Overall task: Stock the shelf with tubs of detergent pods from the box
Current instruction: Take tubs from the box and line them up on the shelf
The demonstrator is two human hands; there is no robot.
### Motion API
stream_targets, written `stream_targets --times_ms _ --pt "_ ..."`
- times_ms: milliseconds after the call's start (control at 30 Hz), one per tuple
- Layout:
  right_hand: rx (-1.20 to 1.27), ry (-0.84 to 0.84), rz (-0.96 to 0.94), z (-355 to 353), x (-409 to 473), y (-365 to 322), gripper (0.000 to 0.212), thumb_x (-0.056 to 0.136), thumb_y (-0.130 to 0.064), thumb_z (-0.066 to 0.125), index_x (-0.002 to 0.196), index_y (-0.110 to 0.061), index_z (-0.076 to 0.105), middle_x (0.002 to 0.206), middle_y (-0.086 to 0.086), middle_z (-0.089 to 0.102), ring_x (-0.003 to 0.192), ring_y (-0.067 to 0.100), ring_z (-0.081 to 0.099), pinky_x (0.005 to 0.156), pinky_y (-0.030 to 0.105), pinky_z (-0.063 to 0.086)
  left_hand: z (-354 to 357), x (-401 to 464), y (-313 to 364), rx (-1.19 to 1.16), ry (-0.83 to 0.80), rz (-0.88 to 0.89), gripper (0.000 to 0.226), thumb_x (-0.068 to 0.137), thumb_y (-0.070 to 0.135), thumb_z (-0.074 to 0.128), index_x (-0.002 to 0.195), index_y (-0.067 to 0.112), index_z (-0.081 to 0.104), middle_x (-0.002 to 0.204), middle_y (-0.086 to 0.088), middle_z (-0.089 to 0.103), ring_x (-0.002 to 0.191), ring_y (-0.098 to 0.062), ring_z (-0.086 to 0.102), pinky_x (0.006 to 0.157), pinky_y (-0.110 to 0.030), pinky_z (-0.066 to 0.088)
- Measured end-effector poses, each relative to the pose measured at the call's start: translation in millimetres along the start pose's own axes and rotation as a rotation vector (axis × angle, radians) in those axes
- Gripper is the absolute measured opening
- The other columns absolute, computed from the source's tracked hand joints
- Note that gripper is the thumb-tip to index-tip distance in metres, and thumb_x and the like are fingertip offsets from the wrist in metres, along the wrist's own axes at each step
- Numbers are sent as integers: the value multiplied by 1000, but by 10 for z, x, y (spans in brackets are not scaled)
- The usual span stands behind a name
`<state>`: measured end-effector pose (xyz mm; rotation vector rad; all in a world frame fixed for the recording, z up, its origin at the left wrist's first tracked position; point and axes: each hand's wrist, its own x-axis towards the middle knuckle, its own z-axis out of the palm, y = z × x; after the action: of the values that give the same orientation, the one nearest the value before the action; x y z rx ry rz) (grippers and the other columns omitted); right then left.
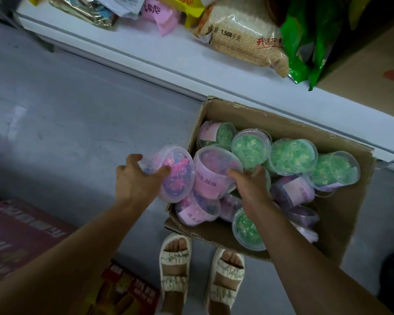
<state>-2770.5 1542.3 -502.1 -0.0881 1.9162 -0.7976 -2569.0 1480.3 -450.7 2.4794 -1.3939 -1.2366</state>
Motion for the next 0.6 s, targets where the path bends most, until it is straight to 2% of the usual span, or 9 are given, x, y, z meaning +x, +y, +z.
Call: stream_targets --times_ms 67,167,300,400,500,600 --pt "-91 -26 -94 -26 -12 -41 72 82 -11 67 143 -9 30 118 6 58 96 17 58 72 25 45 -26 6 -49 -21 -7 -29 76 75 47 72 138 19 39 135 -17 48 111 -35 56 90 -42 48" --pt "-157 -1 -192 -78 -6 -125 61 84 -3 61 140 -11 39 107 1 59 76 2 54 60 17 39 1 -10 -88 -48 -20 -45 76 76 46 71 138 18 37 135 -18 48 112 -34 55 90 -42 47" --pt "-305 79 -242 -129 64 -168 46 82 -5 60 126 -13 55 96 4 63 86 23 60 72 30 46 110 -46 -50 -76 -53 -55 76 77 45 70 139 17 37 135 -18 47 113 -33 54 90 -39 46" --pt "-385 72 -190 -157 78 -93 31 78 -9 60 109 -11 64 93 8 67 85 25 62 72 32 49 150 -51 -45 -85 -48 -99 77 77 45 71 139 16 37 136 -18 45 111 -34 56 91 -40 50" --pt "-352 132 -185 -168 23 -45 13 75 -13 64 88 -13 63 85 6 66 81 26 63 75 38 52 123 -21 -84 -89 -16 -101 76 77 45 71 139 16 38 136 -18 45 110 -34 56 90 -39 49" --pt "-330 157 -240 -156 -46 -61 16 76 -18 68 86 -13 57 81 1 60 76 21 58 60 27 45 88 2 -108 -73 -20 -61 74 78 45 69 139 17 38 135 -17 47 111 -32 55 83 -35 43"
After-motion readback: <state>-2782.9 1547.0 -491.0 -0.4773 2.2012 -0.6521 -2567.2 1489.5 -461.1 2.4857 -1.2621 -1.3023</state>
